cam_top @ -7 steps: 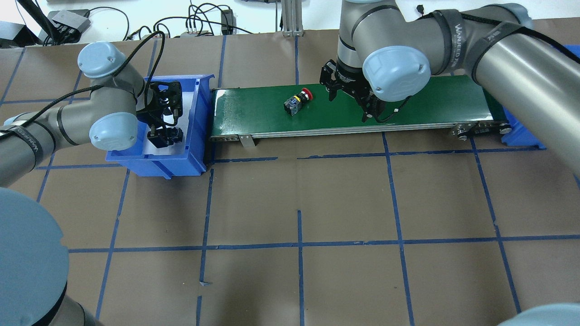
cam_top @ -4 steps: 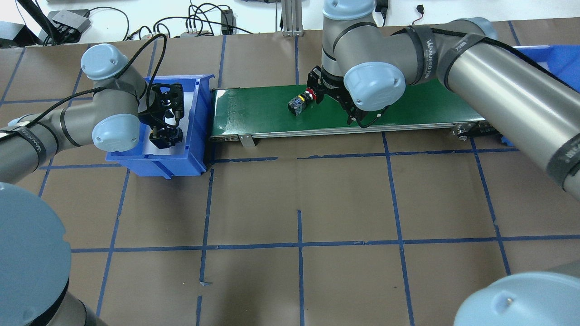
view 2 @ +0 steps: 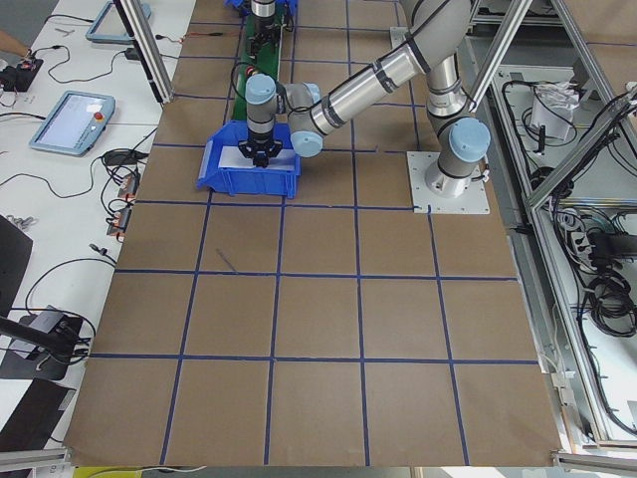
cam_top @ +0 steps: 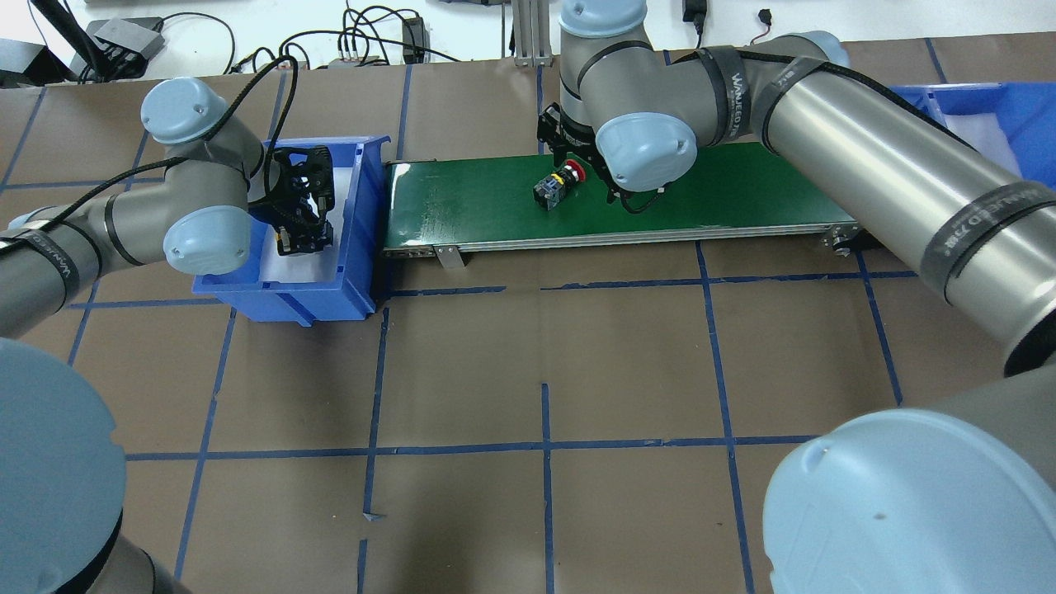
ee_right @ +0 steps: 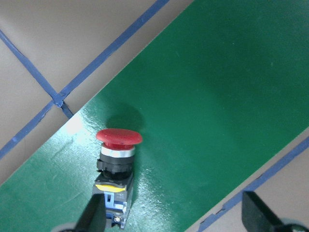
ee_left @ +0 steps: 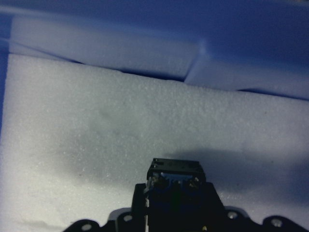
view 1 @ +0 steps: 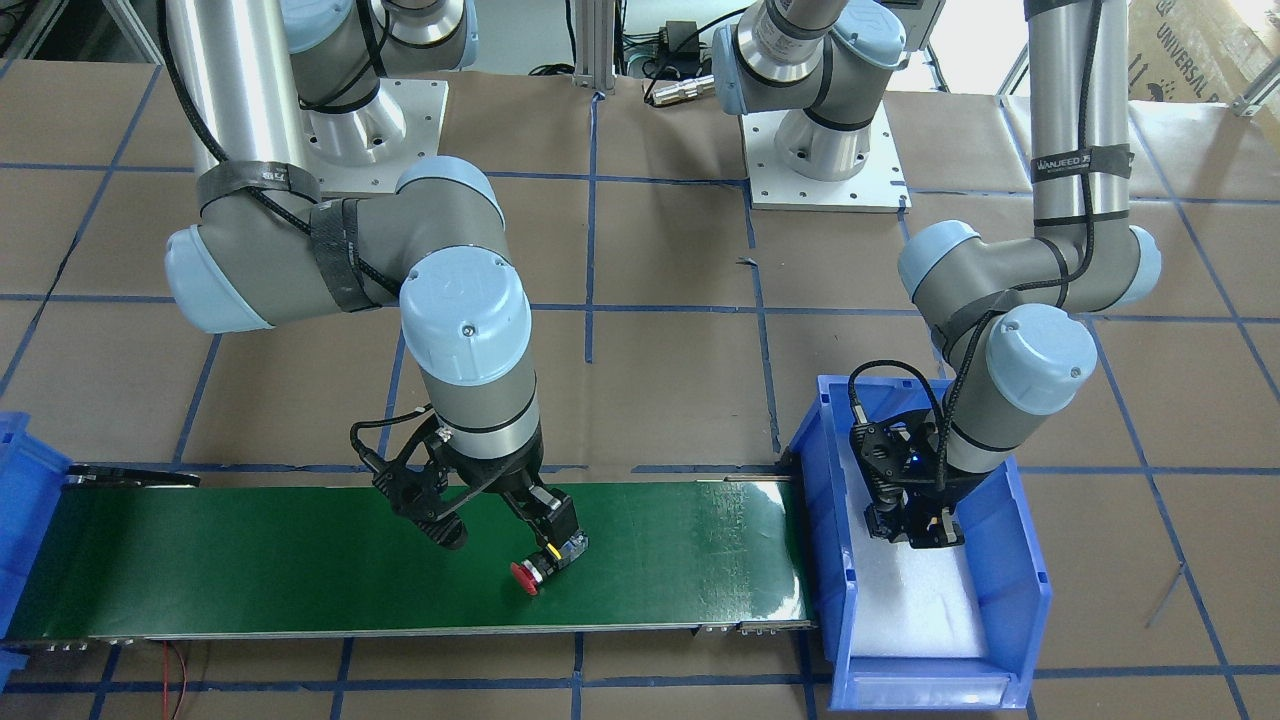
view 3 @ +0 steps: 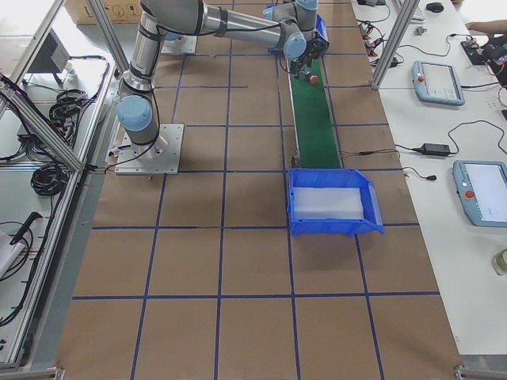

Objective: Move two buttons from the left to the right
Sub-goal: 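Lift red button with right gripper while left carries yellow button to belt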

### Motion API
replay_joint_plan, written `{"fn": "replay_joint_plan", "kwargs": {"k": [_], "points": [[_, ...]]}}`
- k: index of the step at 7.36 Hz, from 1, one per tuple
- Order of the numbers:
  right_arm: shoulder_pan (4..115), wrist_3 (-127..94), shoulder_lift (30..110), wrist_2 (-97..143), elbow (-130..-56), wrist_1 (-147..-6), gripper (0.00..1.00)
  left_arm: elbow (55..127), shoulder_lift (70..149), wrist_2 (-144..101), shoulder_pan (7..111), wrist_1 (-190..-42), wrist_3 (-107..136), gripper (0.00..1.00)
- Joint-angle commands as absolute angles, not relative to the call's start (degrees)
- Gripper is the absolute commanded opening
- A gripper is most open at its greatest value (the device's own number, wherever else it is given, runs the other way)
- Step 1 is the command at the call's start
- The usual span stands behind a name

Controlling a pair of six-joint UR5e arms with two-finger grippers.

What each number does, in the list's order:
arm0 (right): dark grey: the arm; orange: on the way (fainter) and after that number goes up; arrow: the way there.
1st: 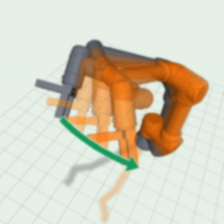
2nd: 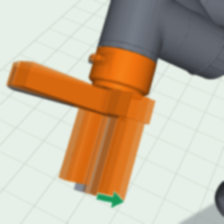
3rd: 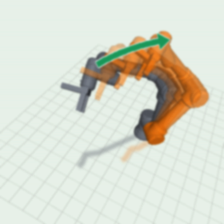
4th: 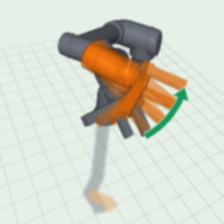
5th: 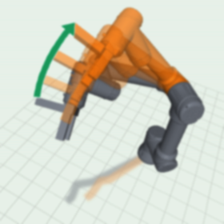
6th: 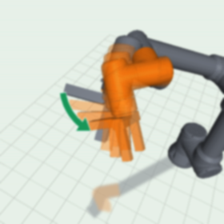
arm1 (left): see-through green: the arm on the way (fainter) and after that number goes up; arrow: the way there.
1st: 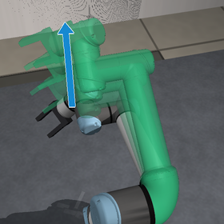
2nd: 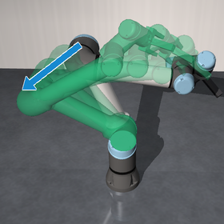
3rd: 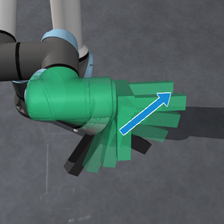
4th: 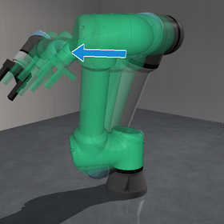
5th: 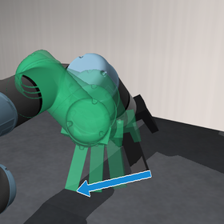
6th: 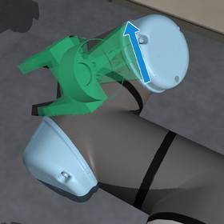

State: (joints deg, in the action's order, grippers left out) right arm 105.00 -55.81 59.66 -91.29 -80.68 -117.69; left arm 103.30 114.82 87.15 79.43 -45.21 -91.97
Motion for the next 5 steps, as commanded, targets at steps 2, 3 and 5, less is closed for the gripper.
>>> {"fn": "replay_joint_plan", "kwargs": {"k": [2, 3, 5], "points": [[105.3, -55.8, 56.3, -91.3, -78.1, -117.9, 1.00, 103.6, 109.5, 87.4, 79.5, -48.0, -92.0, 0.05], [106.2, -55.8, 56.1, -91.3, -78.2, -117.9, 1.00, 102.6, 107.0, 87.5, 79.5, -51.6, -91.9, 0.05], [106.3, -55.9, 55.3, -91.3, -78.2, -118.0, 1.00, 102.1, 101.3, 87.8, 79.6, -56.5, -91.8, 0.04]]}}
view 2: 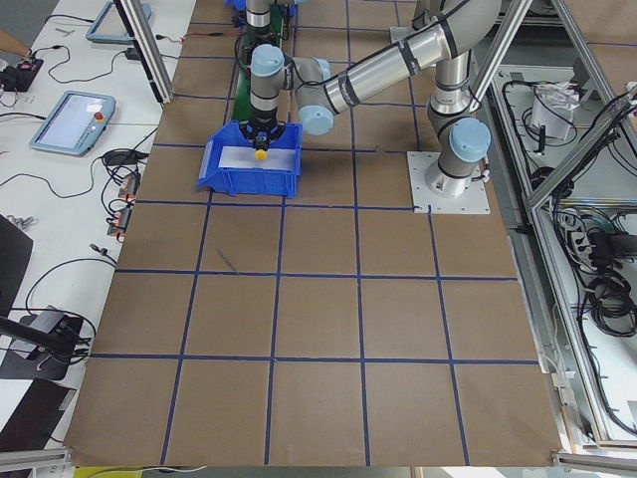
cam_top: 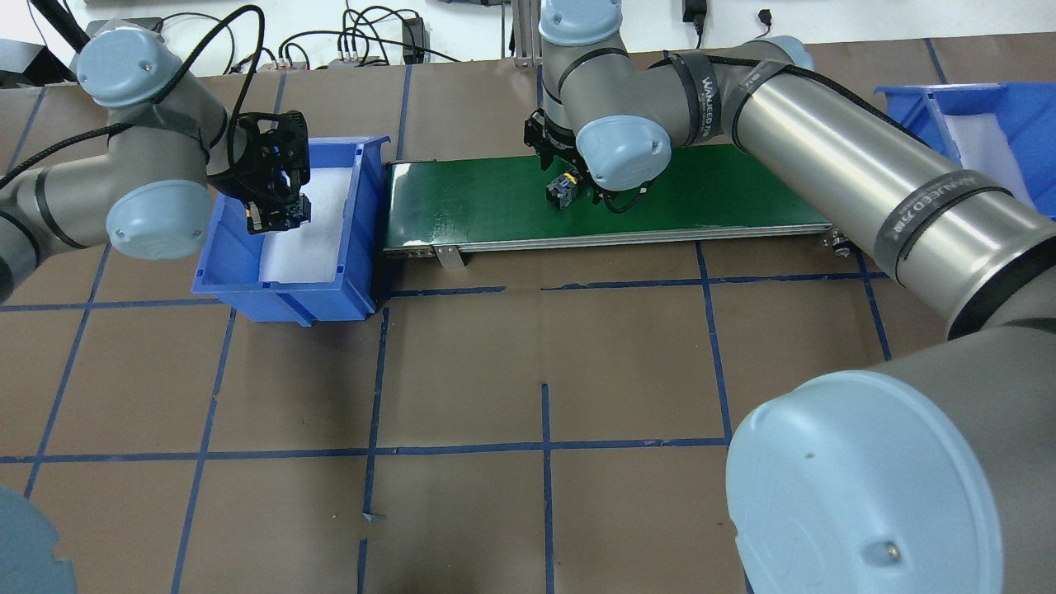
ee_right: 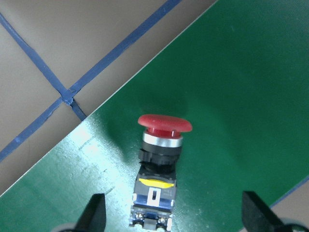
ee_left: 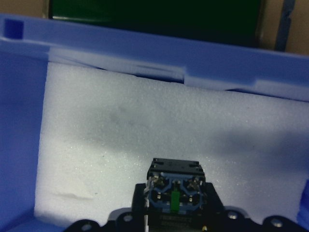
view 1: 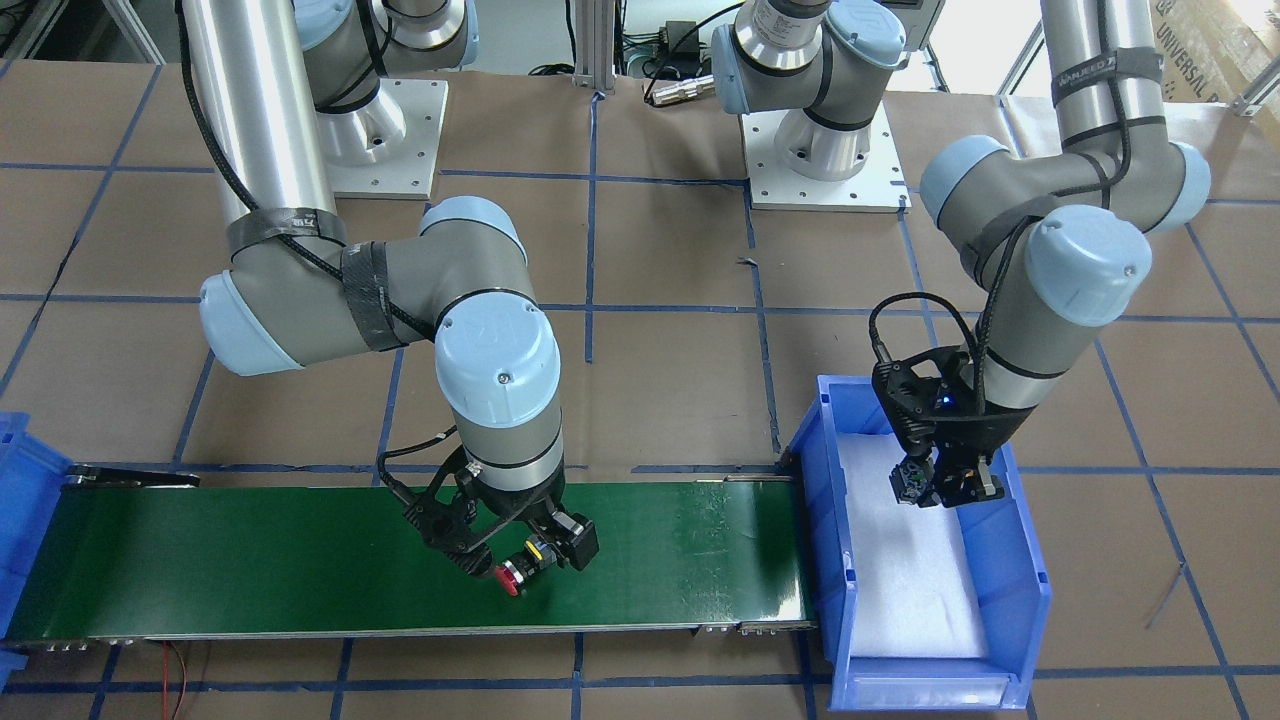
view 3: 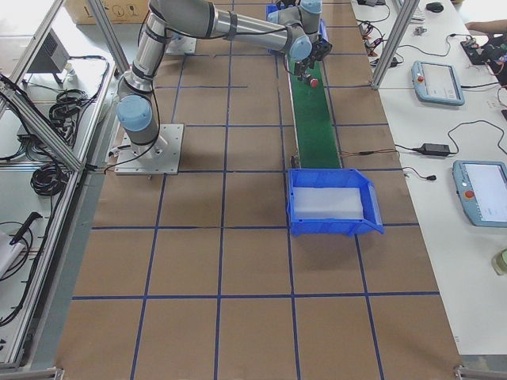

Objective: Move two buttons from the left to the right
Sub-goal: 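Lift red button with right gripper while left carries yellow button to belt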

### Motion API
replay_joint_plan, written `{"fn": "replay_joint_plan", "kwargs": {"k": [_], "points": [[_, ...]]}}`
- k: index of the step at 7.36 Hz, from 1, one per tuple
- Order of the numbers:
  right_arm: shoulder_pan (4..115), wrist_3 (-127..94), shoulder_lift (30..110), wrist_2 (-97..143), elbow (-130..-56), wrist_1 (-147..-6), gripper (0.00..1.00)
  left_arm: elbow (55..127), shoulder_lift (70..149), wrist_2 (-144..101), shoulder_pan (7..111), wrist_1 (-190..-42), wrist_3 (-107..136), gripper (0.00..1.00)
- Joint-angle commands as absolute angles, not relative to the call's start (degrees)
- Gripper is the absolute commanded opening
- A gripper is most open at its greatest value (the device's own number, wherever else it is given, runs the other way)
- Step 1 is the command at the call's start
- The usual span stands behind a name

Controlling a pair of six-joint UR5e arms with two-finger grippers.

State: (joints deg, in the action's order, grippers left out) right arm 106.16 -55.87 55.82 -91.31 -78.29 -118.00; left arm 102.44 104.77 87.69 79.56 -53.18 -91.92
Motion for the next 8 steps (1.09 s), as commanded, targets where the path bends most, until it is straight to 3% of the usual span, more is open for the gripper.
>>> {"fn": "replay_joint_plan", "kwargs": {"k": [1, 2, 5, 6, 8], "points": [[106.3, -55.8, 55.2, -91.4, -78.4, -118.2, 1.00, 102.0, 100.4, 87.8, 79.9, -57.3, -89.1, 0.04], [106.1, -54.9, 54.8, -93.4, -78.7, -118.5, 0.94, 100.1, 101.2, 87.7, 80.6, -57.3, -85.9, 0.04], [105.6, -52.8, 54.8, -93.1, -78.8, -118.1, 0.24, 96.0, 104.3, 87.5, 86.5, -57.6, -75.5, 0.04], [105.6, -52.8, 54.9, -93.0, -78.8, -118.1, 0.11, 95.4, 105.0, 87.8, 89.0, -57.2, -71.8, 0.04], [105.3, -51.5, 55.3, -93.2, -78.6, -118.0, 0.07, 92.8, 108.3, 90.4, 92.8, -57.2, -67.4, 0.04]]}}
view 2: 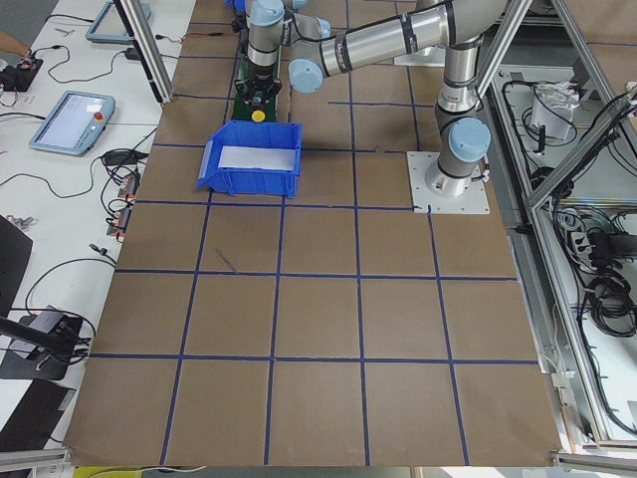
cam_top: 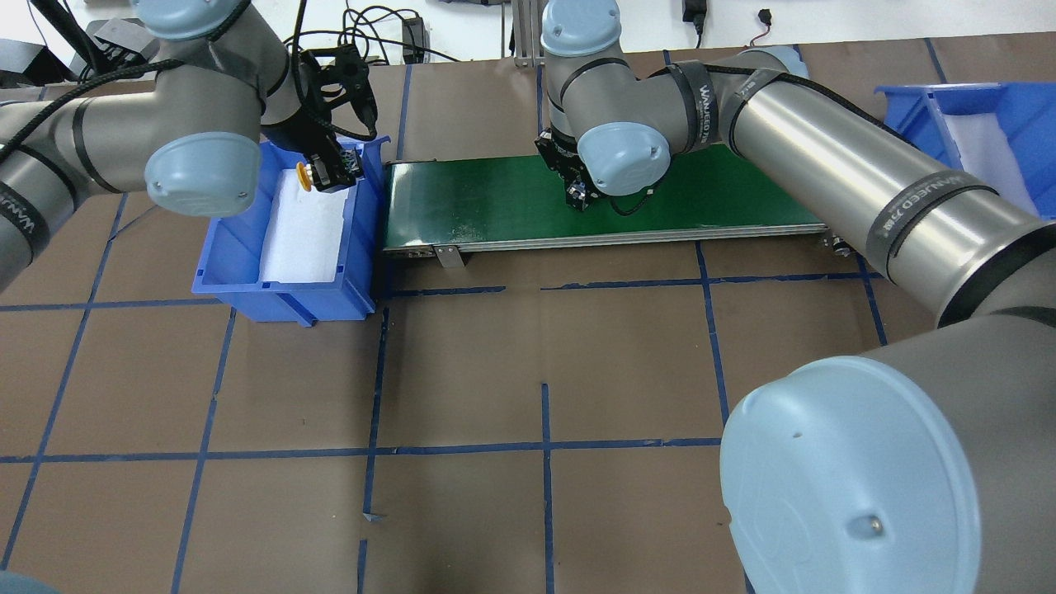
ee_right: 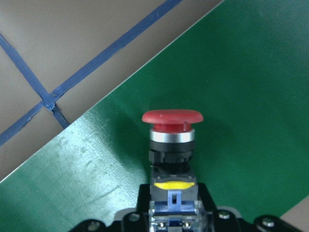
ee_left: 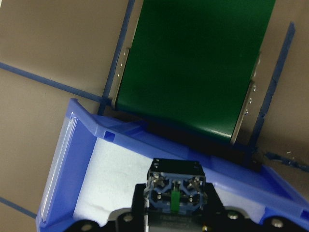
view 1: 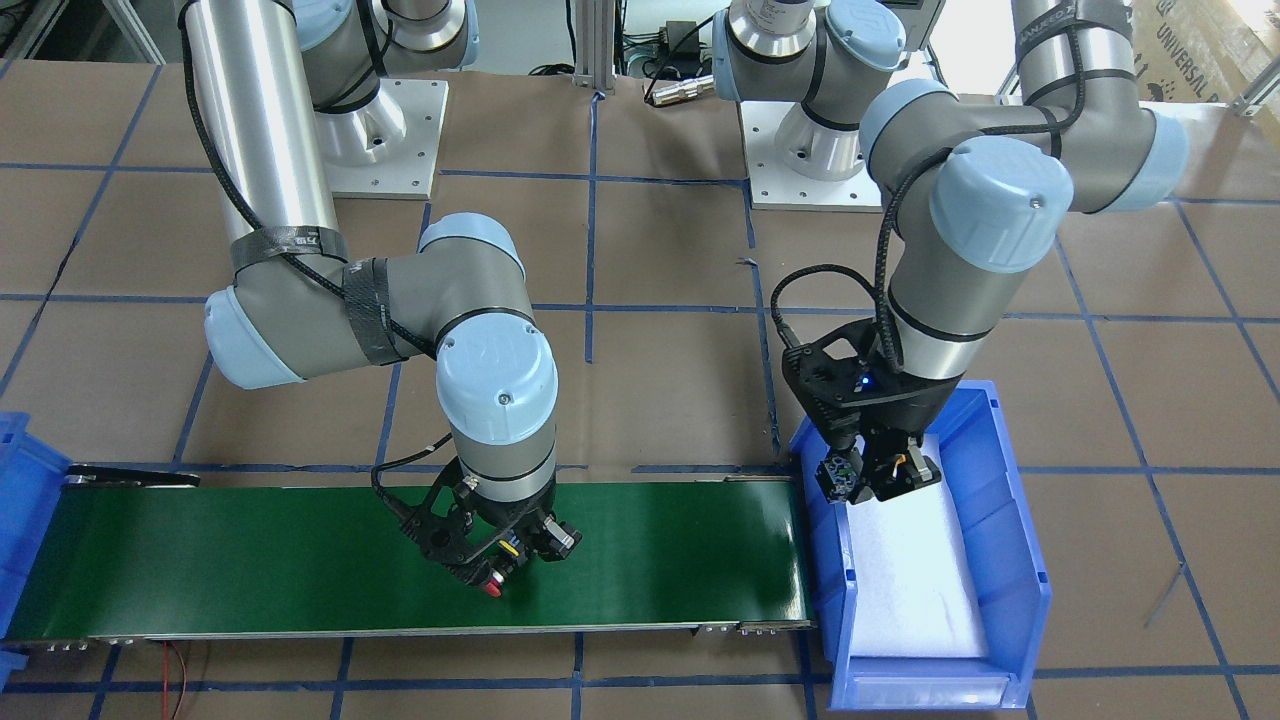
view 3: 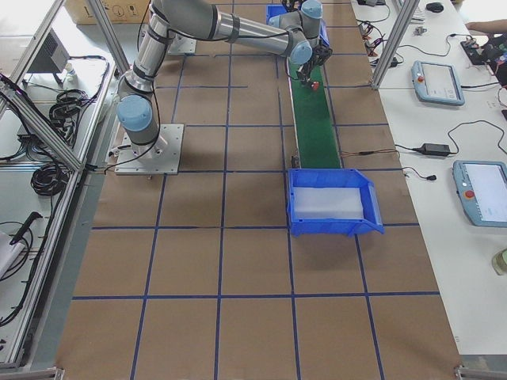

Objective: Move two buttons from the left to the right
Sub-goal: 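Lift red button with right gripper while left carries yellow button to belt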

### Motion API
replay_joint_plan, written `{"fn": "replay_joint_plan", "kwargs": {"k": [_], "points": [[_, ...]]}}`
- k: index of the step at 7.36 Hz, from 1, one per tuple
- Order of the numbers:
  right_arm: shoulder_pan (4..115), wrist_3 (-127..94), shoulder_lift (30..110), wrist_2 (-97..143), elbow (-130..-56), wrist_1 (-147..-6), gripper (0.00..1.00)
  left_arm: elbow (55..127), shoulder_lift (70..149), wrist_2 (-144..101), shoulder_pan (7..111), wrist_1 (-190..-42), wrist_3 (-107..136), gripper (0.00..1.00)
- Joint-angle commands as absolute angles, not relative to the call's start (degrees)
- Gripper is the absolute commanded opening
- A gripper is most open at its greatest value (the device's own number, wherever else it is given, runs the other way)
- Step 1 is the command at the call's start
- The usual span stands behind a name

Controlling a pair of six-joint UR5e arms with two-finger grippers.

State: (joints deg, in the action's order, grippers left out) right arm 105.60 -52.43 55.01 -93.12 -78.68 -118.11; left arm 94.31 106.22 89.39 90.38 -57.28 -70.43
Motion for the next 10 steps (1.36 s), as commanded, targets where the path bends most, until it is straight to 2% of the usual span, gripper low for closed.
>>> {"fn": "replay_joint_plan", "kwargs": {"k": [1, 3, 7, 8, 9, 10], "points": [[104.9, -48.8, 55.7, -93.7, -78.3, -117.8, 0.07, 92.7, 109.9, 90.4, 93.2, -57.0, -67.1, 0.04], [103.2, -38.8, 57.8, -96.5, -78.4, -115.1, 0.07, 92.4, 112.6, 90.3, 94.7, -56.3, -65.2, 0.04], [86.8, -0.9, 67.4, -96.7, -78.9, -101.7, 0.07, 92.6, 115.2, 90.4, 97.4, -53.0, -64.9, 0.06], [83.9, 7.1, 70.0, -97.7, -79.0, -98.6, 0.07, 92.7, 115.4, 90.4, 97.4, -52.9, -64.9, 0.26], [81.9, 13.3, 72.3, -101.5, -79.0, -96.6, 0.08, 92.8, 115.1, 90.2, 97.4, -52.1, -64.7, 0.99], [78.5, 18.5, 73.8, -102.0, -79.0, -95.5, 0.08, 92.5, 114.8, 90.3, 97.3, -52.1, -64.7, 1.00]]}}
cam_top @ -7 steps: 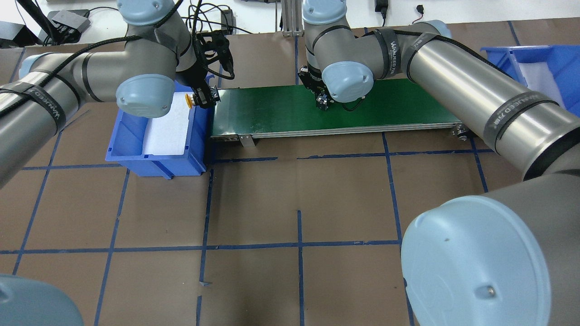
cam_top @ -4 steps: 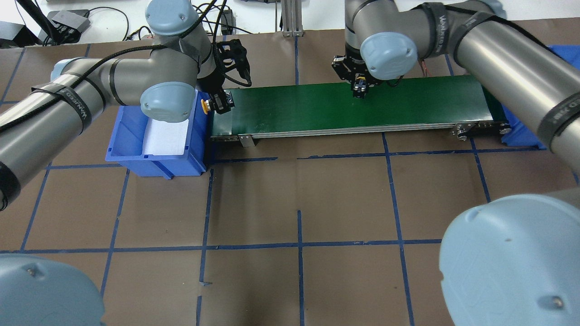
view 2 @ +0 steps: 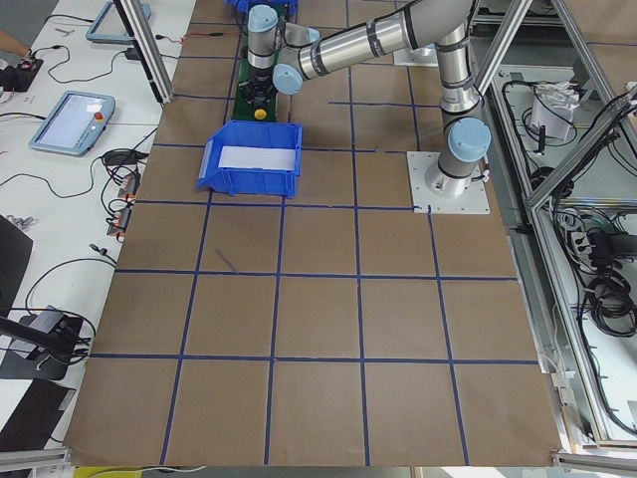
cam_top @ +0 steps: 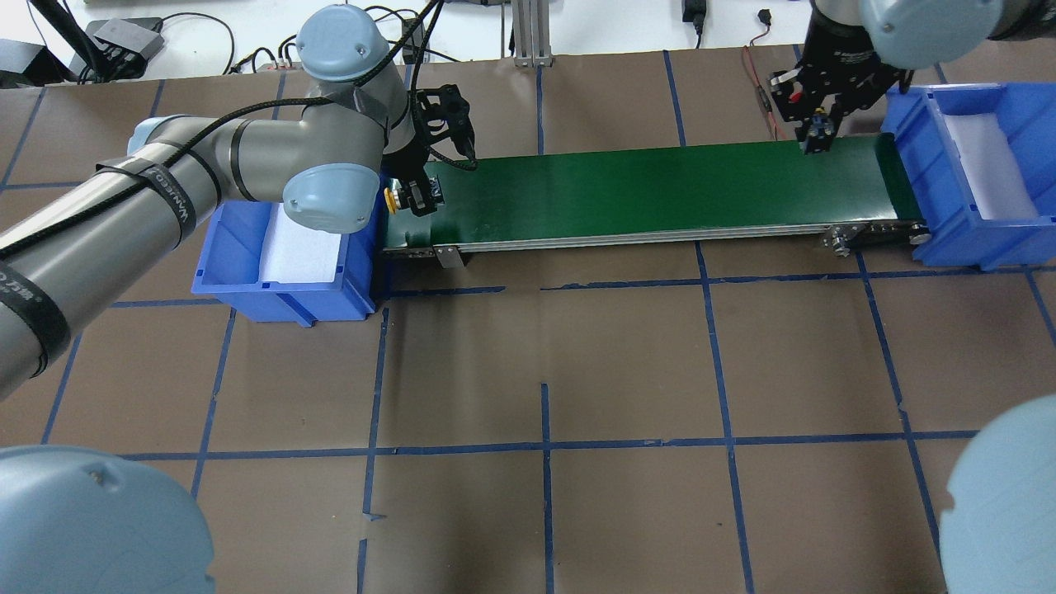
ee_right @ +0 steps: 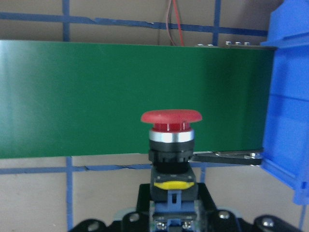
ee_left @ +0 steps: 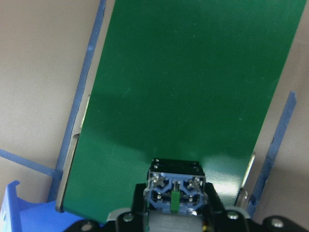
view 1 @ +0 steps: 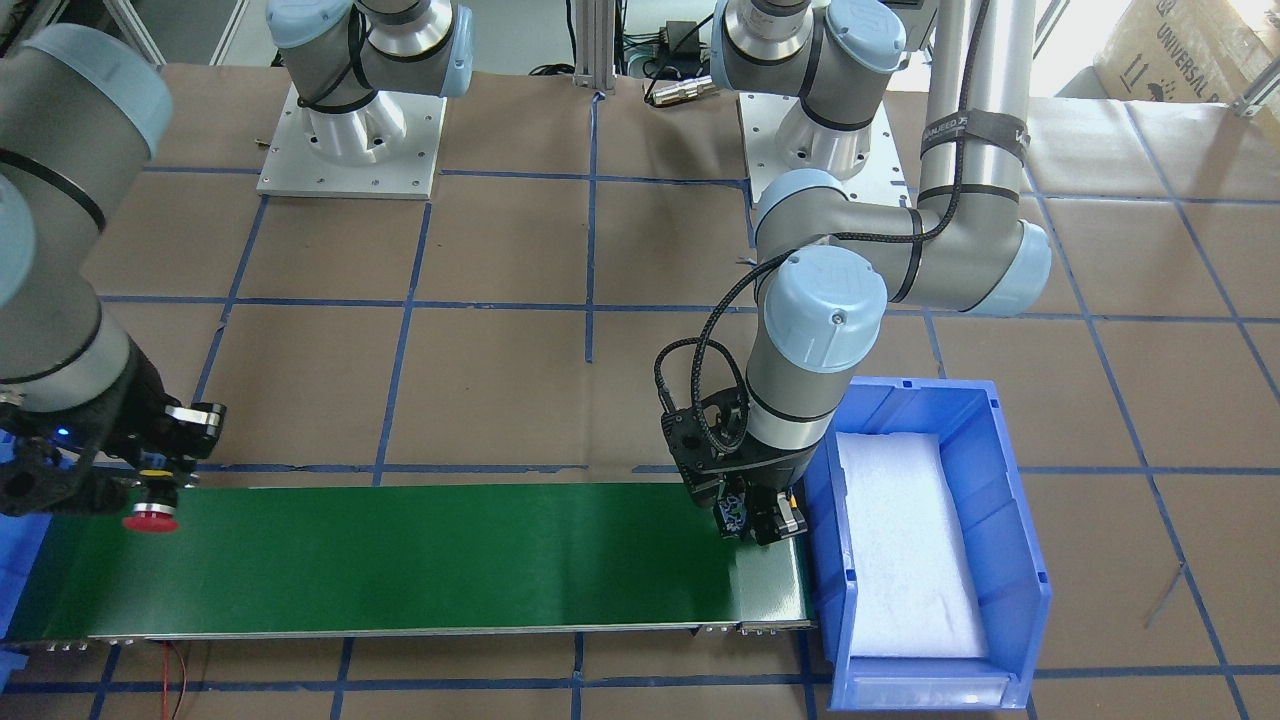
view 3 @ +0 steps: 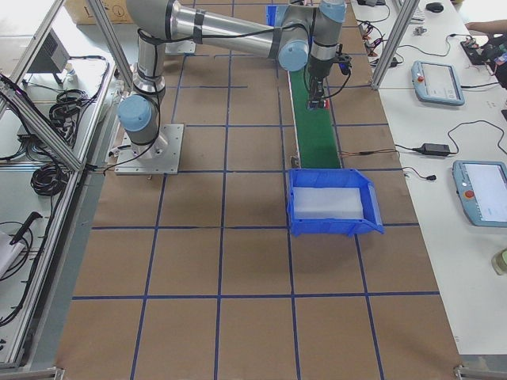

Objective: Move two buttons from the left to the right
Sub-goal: 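Carry red button into far bin while left releases yellow button on belt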

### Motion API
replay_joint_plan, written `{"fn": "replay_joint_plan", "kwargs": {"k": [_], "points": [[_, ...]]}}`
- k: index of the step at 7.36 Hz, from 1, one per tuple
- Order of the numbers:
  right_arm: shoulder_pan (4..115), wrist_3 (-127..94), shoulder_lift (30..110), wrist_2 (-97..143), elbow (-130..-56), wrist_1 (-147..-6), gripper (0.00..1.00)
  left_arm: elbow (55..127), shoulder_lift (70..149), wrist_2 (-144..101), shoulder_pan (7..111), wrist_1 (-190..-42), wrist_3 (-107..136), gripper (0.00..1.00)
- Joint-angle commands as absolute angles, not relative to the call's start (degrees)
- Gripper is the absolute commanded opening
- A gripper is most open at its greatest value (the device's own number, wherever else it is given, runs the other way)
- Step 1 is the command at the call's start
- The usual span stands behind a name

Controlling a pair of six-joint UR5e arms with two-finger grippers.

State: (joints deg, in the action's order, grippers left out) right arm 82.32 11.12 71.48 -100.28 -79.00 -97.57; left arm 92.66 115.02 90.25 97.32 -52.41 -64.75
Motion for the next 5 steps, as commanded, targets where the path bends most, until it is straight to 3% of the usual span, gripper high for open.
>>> {"fn": "replay_joint_plan", "kwargs": {"k": [1, 5], "points": [[73.5, 23.9, 74.4, -101.4, -79.0, -94.5, 0.08, 92.3, 114.3, 90.4, 96.9, -52.1, -64.8, 1.00], [56.4, 36.3, 73.4, -98.4, -79.1, -94.1, 0.07, 92.9, 109.0, 91.9, 93.7, -53.9, -64.6, 1.00]]}}
